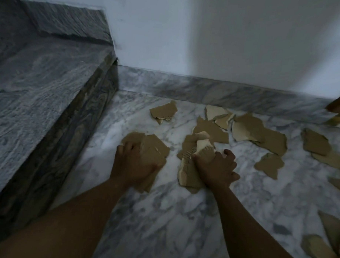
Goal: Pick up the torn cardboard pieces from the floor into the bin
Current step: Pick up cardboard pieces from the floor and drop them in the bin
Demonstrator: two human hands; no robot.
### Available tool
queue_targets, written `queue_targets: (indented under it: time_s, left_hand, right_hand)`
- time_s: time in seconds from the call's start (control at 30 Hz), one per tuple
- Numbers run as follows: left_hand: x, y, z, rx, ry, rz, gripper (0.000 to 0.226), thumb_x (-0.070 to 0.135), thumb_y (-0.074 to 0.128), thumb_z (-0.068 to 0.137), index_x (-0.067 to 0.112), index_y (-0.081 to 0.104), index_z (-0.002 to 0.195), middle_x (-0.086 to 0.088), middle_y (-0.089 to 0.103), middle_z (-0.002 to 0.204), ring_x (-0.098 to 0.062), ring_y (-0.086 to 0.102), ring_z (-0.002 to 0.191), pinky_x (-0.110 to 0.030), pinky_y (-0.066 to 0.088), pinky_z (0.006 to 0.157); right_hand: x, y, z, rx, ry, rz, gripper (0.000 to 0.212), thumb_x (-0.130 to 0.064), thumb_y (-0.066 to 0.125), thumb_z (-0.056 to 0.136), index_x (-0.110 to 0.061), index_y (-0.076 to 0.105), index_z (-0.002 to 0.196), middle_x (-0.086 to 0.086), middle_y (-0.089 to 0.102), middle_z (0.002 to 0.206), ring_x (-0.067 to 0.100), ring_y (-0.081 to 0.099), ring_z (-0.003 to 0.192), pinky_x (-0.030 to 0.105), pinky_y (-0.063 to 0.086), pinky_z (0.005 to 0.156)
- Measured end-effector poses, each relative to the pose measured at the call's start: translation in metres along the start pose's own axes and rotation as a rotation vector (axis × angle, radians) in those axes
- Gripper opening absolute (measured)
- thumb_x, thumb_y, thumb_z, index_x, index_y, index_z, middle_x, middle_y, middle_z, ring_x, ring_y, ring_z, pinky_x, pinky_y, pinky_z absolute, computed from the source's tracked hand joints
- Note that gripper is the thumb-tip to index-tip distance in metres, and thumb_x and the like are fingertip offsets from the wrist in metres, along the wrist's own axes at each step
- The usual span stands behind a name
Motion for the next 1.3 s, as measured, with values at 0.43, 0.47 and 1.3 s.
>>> queue_targets:
  time_s: [0.43, 0.47, 1.3]
  left_hand:
    - [-0.008, -0.008, -0.015, 0.257, -0.147, -0.225, 0.101, 0.087, 0.039, 0.069, 0.012, 0.053, 0.135, -0.008, 0.05, 0.138, -0.032, 0.046, 0.116, -0.043, 0.042, 0.1]
    - [-0.009, -0.006, -0.013, 0.258, -0.137, -0.226, 0.1, 0.088, 0.039, 0.071, 0.011, 0.055, 0.133, -0.008, 0.053, 0.136, -0.032, 0.047, 0.117, -0.044, 0.04, 0.103]
    - [-0.005, -0.007, -0.012, 0.097, -0.217, -0.217, 0.122, 0.093, 0.011, 0.062, 0.013, 0.021, 0.154, -0.003, 0.009, 0.164, -0.022, -0.005, 0.152, -0.056, -0.002, 0.119]
  right_hand:
    - [-0.067, -0.002, 0.029, -0.204, -0.13, -0.199, 0.071, -0.059, 0.067, 0.082, -0.016, 0.049, 0.136, 0.011, 0.041, 0.142, 0.036, 0.036, 0.135, 0.059, 0.024, 0.11]
    - [-0.073, -0.004, 0.033, -0.231, -0.138, -0.193, 0.074, -0.062, 0.07, 0.078, -0.015, 0.053, 0.133, 0.012, 0.044, 0.142, 0.037, 0.038, 0.134, 0.058, 0.026, 0.11]
    - [-0.245, 0.035, 0.068, -0.386, -0.742, -0.85, 0.08, -0.028, 0.086, 0.075, -0.004, 0.049, 0.142, 0.017, 0.041, 0.147, 0.039, 0.043, 0.133, 0.05, 0.042, 0.106]
Point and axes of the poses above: each hand's wrist, its own z-axis towards the middle knuckle, its own y-axis out of the palm, x = y × z, the point moved 7 cm from there along z, towards the middle knuckle
